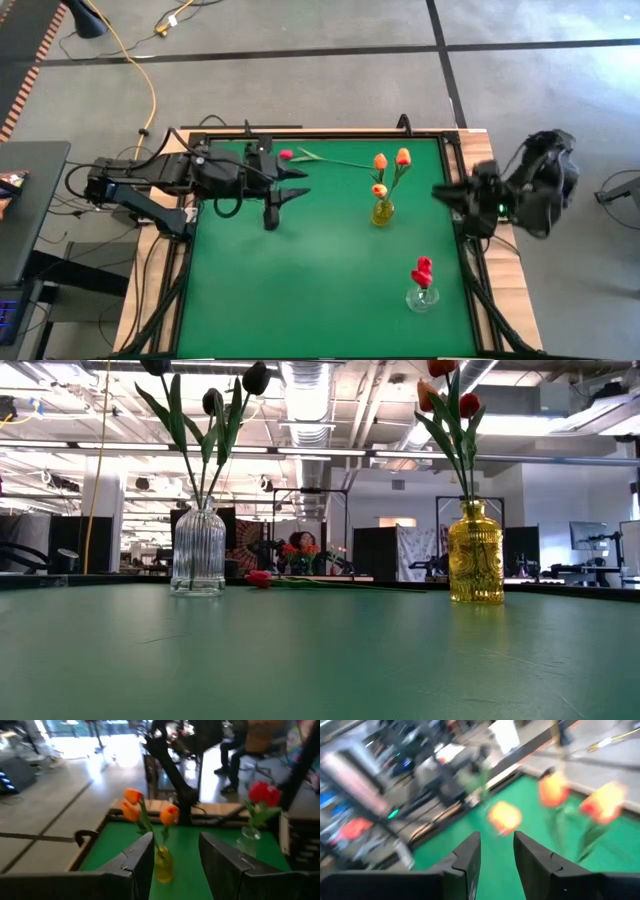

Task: Sort flowers into vase by color
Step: Put the red tulip into the bottom transparent vase

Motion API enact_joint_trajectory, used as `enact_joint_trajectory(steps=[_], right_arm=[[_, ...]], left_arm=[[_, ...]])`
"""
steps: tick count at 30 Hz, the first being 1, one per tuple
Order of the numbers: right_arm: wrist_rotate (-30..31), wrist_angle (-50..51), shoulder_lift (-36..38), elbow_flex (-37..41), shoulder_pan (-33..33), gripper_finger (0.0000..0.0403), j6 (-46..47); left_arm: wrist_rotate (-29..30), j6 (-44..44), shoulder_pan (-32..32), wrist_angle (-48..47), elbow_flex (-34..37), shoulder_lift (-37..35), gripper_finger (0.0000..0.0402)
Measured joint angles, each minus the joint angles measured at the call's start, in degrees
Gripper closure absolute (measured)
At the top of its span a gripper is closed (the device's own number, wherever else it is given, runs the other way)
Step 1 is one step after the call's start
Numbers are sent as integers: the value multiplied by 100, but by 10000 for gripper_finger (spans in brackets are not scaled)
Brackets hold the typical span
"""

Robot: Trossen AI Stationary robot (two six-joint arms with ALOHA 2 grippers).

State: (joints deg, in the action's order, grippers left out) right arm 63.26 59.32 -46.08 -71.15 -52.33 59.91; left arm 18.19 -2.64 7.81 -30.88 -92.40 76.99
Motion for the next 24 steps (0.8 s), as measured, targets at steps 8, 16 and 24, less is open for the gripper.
enact_joint_trajectory(steps=[8,16,24], right_arm=[[-423,-734,162,-298,2315,265,-1440],[-2695,-1050,-170,-298,5414,265,-1924],[-6008,-1918,-951,-296,9166,265,-3362]], left_arm=[[-444,248,0,-443,0,0,258],[-596,906,-47,-465,0,0,258],[-591,712,-533,-463,0,0,258]])
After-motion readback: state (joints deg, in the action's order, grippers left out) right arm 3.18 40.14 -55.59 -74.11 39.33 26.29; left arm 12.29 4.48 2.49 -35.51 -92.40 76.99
